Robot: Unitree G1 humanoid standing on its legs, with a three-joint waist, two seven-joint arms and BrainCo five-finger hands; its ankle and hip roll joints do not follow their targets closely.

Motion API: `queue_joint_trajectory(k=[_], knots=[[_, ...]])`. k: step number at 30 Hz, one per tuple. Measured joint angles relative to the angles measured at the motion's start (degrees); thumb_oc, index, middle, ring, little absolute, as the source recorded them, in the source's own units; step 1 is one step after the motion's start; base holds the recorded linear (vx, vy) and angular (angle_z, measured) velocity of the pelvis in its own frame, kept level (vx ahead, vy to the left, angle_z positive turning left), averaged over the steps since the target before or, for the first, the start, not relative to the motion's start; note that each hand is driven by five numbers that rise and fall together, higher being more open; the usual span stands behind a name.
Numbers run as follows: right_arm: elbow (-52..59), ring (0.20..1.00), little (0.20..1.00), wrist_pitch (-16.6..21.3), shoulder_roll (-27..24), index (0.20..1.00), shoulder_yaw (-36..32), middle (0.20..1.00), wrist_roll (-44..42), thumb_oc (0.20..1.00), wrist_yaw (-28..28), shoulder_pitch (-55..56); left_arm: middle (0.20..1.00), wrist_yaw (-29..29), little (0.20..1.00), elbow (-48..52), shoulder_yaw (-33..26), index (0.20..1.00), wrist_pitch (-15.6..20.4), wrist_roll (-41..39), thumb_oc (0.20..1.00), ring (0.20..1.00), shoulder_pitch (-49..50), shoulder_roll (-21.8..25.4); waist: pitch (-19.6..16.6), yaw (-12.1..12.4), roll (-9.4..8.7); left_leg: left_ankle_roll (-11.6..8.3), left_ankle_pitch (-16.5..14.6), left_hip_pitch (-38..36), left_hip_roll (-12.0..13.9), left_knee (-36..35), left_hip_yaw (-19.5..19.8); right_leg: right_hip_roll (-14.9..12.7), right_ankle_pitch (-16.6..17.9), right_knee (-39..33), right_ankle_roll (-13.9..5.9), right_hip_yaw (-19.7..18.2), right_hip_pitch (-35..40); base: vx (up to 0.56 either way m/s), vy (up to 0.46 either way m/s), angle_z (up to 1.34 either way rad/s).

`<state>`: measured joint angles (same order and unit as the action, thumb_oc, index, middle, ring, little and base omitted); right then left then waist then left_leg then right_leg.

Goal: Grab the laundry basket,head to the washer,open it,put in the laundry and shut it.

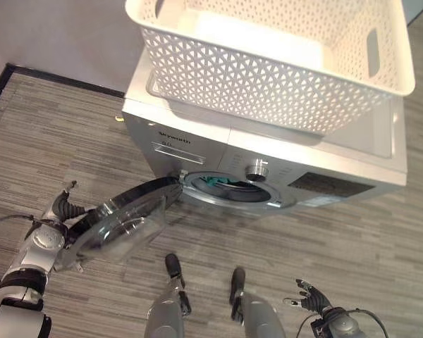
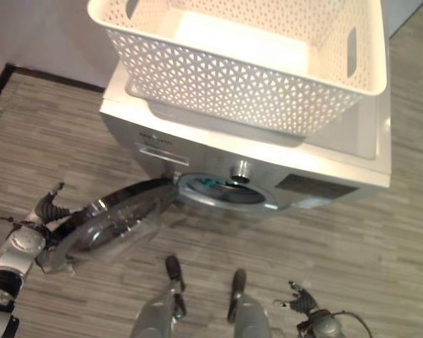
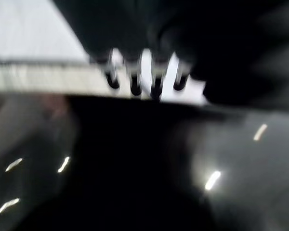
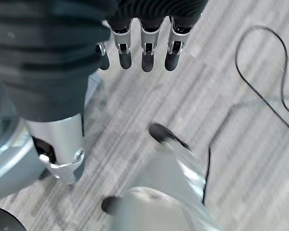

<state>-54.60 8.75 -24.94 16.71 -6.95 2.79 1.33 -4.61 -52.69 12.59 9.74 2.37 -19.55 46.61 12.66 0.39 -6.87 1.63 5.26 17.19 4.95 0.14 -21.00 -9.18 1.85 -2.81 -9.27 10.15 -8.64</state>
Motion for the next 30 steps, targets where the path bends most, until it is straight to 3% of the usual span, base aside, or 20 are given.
queue_joint_trajectory(k=[1, 3, 4, 5, 7, 9, 10, 11, 12, 14, 16, 17, 18, 19, 23, 25, 26, 28, 30], knots=[[0.2, 1.0, 1.0, 0.1, -0.4, 1.0, 0.0, 1.0, 0.0, 1.0, -0.1, -0.3, 1.0, -0.2, 1.0, -0.1, 0.0, 1.0, 0.0, 0.0, 1.0, 1.0, 1.1, -1.3, 0.0, 0.3, -0.05, -0.08, 0.0, 0.0, -0.1, 0.5, 0.1, 0.1, -0.3, -2.1, 0.74, -0.2, 1.6, -0.2, -0.413, 0.24], [0.9, 1.0, 1.0, 0.2, -2.0, 1.0, 2.2, 1.0, 2.1, 1.0, -0.2, -1.0, 1.0, -1.5, 1.0, -1.0, 1.6, 1.0, -0.1, 0.2, 1.0, 1.0, 0.9, -3.8, 0.5, 0.2, 1.63, -2.13, 1.8, 1.3, 1.9, 2.1, 4.0, 3.2, -0.9, -2.1, 2.45, 1.7, 2.7, -0.27, -0.464, 0.49], [2.5, 1.0, 1.0, 0.2, -5.0, 1.0, 4.9, 1.0, 4.6, 1.0, -0.1, -0.8, 1.0, -2.1, 1.0, -1.9, 4.4, 1.0, -0.1, 0.5, 1.0, 1.0, -1.8, -5.8, 1.6, 0.6, 2.54, -4.43, 3.5, 2.2, 4.7, 2.6, 7.6, 6.4, -2.3, -0.7, 4.49, 3.9, 2.7, -0.26, -0.338, 0.72], [2.8, 1.0, 1.0, 0.8, -6.4, 1.0, 4.9, 1.0, 5.1, 1.0, -0.2, -1.1, 1.0, -2.9, 1.0, -2.3, 5.3, 1.0, -0.3, 0.8, 1.0, 1.0, -2.4, -6.7, 2.2, 0.6, 3.0, -5.55, 4.7, 2.7, 5.7, 2.5, 9.4, 7.8, -2.7, 0.1, 5.17, 4.9, 2.6, -0.27, -0.321, 0.69], [2.3, 1.0, 1.0, 1.1, -9.5, 1.0, 4.7, 1.0, 5.6, 1.0, -0.3, -2.2, 1.0, -4.0, 1.0, -2.8, 7.6, 1.0, -0.8, 1.6, 1.0, 1.0, -3.8, -8.3, 3.8, 0.7, 3.62, -9.26, 8.1, 2.9, 7.6, 0.7, 12.7, 9.5, -3.8, 2.0, 7.11, 6.4, 1.5, -0.22, -0.191, 0.27], [1.9, 1.0, 1.0, 1.2, -11.4, 1.0, 3.8, 1.0, 5.5, 1.0, -0.9, -3.3, 1.0, -4.2, 1.0, -4.6, 9.5, 1.0, -1.3, 3.2, 1.0, 1.0, -5.2, -9.4, 4.8, 1.2, 2.75, -14.51, 13.6, 3.6, 8.7, -1.0, 18.3, 10.4, -5.9, 7.1, 9.29, 6.4, -1.9, -0.27, -0.153, 0.05], [1.9, 1.0, 1.0, 1.3, -12.5, 1.0, 2.7, 1.0, 5.0, 1.0, -1.5, -4.0, 1.0, -5.8, 1.0, -5.0, 9.3, 1.0, -2.5, 3.4, 1.0, 1.0, -5.9, -10.3, 5.5, 0.4, 0.47, -10.97, 16.3, 5.1, 7.8, -0.5, 23.6, 9.2, -5.5, 10.1, 13.49, 7.3, -5.1, -0.29, -0.084, 0.13], [2.1, 1.0, 1.0, 1.6, -12.0, 1.0, 1.5, 1.0, 3.6, 1.0, -1.9, -4.0, 1.0, -6.3, 1.0, -5.2, 8.4, 1.0, -2.9, 3.5, 1.0, 1.0, -6.0, -10.6, 5.9, -0.6, -1.91, -12.36, 12.3, 6.2, 5.5, 4.8, 23.3, 7.4, -4.2, 9.7, 13.72, 7.3, -6.0, -0.27, -0.037, 0.26], [2.5, 1.0, 1.0, 1.6, -12.0, 1.0, 0.5, 1.0, 2.9, 1.0, -2.3, -3.5, 1.0, -7.0, 1.0, -6.0, 7.7, 1.0, -3.6, 3.9, 1.0, 1.0, -6.8, -10.6, 5.9, -2.0, -4.34, -9.79, 6.6, 6.2, 2.1, 9.4, 20.2, 5.6, -2.4, 8.6, 12.6, 6.9, -6.3, -0.21, 0.0, 0.33], [2.6, 1.0, 1.0, 1.4, -12.9, 1.0, -2.2, 1.0, 1.5, 1.0, -2.4, -2.0, 1.0, -7.2, 1.0, -6.9, 8.3, 1.0, -3.7, 4.5, 1.0, 1.0, -8.7, -12.8, 6.6, -5.3, -3.44, -7.86, 0.5, 1.3, 0.4, 8.1, 16.9, 5.5, -1.1, 7.3, 12.28, 7.7, -6.4, -0.13, 0.035, 0.32], [2.3, 1.0, 1.0, 1.2, -12.2, 1.0, -3.0, 1.0, 0.8, 1.0, -2.4, 0.2, 1.0, -7.8, 1.0, -7.2, 9.3, 1.0, -4.0, 4.9, 1.0, 1.0, -12.4, -15.9, 7.0, -6.6, -2.86, -5.21, -2.4, -1.9, -1.0, 4.0, 14.1, 5.3, 0.1, 6.1, 11.28, 7.9, -7.5, -0.04, 0.086, 0.1], [2.3, 1.0, 1.0, 1.2, -12.2, 1.0, -3.0, 1.0, 0.9, 1.0, -2.4, 0.2, 1.0, -7.8, 1.0, -7.2, 9.4, 1.0, -4.0, 4.9, 1.0, 1.0, -12.5, -16.0, 7.0, -6.7, -2.85, -5.19, -2.4, -1.9, -1.0, 3.8, 14.0, 5.3, 0.1, 6.1, 11.26, 7.9, -7.5, -0.01, 0.059, 0.05], [2.0, 1.0, 1.0, 1.1, -10.9, 1.0, -2.9, 1.0, 1.0, 1.0, -2.5, 1.3, 1.0, -8.1, 1.0, -7.3, 11.3, 1.0, -4.0, 4.9, 1.0, 1.0, -14.3, -18.4, 7.0, -7.6, -1.91, -4.64, -2.8, -3.8, -0.9, 0.2, 13.2, 6.1, 0.9, 4.8, 10.02, 8.3, -7.3, -0.03, 0.048, -0.09], [1.3, 1.0, 1.0, 0.6, -8.9, 1.0, -1.4, 1.0, 1.1, 1.0, -2.3, 0.9, 1.0, -8.4, 1.0, -8.0, 11.1, 1.0, -3.9, 4.8, 1.0, 1.0, -15.9, -20.7, 7.4, -7.7, -2.2, -3.75, -2.4, -5.1, -1.1, -2.4, 12.5, 6.3, 2.0, 3.8, 8.62, 7.4, -7.5, -0.04, 0.052, -0.16], [1.4, 1.0, 1.0, 0.1, -4.1, 1.0, 0.6, 1.0, 1.1, 1.0, -2.6, 2.0, 1.0, -9.0, 1.0, -8.0, 13.5, 1.0, -3.9, 2.9, 1.0, 1.0, -16.6, -28.6, 7.5, -9.4, -2.66, -2.95, -2.3, -3.5, -3.0, -1.7, 12.2, 5.2, 3.9, 2.2, 6.7, 5.7, -8.5, -0.05, 0.086, -0.08], [7.6, 1.0, 1.0, 0.2, -2.4, 1.0, 5.6, 1.0, 1.0, 1.0, -1.6, 2.0, 1.0, -9.1, 1.0, -7.9, 15.3, 1.0, -3.9, 0.7, 1.0, 1.0, -16.8, -33.9, 7.6, -11.8, -3.93, -1.41, -3.1, -2.1, -3.9, 0.2, 9.9, 4.8, 5.3, 2.1, 6.74, 2.7, -10.1, -0.04, 0.073, -0.42], [9.5, 1.0, 1.0, 0.7, -2.4, 1.0, 6.6, 1.0, 1.0, 1.0, -1.1, 1.8, 1.0, -9.1, 1.0, -8.0, 15.1, 1.0, -4.0, -0.2, 1.0, 1.0, -17.8, -34.0, 7.6, -11.8, -4.68, -1.19, -3.2, -2.0, -3.9, 0.3, 8.6, 4.8, 5.8, 2.1, 6.66, 1.2, -10.7, -0.04, 0.028, -0.46], [9.9, 1.0, 1.0, 0.9, -2.5, 1.0, 7.5, 1.0, 1.1, 1.0, -0.9, 1.4, 1.0, -10.3, 1.0, -8.6, 16.2, 1.0, -4.5, -1.0, 1.0, 1.0, -21.7, -35.8, 7.5, -14.3, -5.91, -0.87, -3.5, -2.1, -4.3, 0.1, 6.8, 4.8, 7.7, 0.9, 6.71, -0.5, -11.0, -0.05, 0.043, -0.43], [11.7, 1.0, 1.0, 1.0, -3.6, 1.0, 10.2, 1.0, 1.6, 1.0, -0.8, 0.7, 1.0, -12.1, 1.0, -9.7, 18.3, 1.0, -7.0, -2.6, 1.0, 1.0, -28.6, -36.6, 7.0, -14.9, -7.62, -0.72, -3.5, -2.5, -4.4, -0.6, 4.4, 5.1, 9.7, -0.3, 5.5, -4.0, -11.6, 0.0, 0.026, -0.61]])
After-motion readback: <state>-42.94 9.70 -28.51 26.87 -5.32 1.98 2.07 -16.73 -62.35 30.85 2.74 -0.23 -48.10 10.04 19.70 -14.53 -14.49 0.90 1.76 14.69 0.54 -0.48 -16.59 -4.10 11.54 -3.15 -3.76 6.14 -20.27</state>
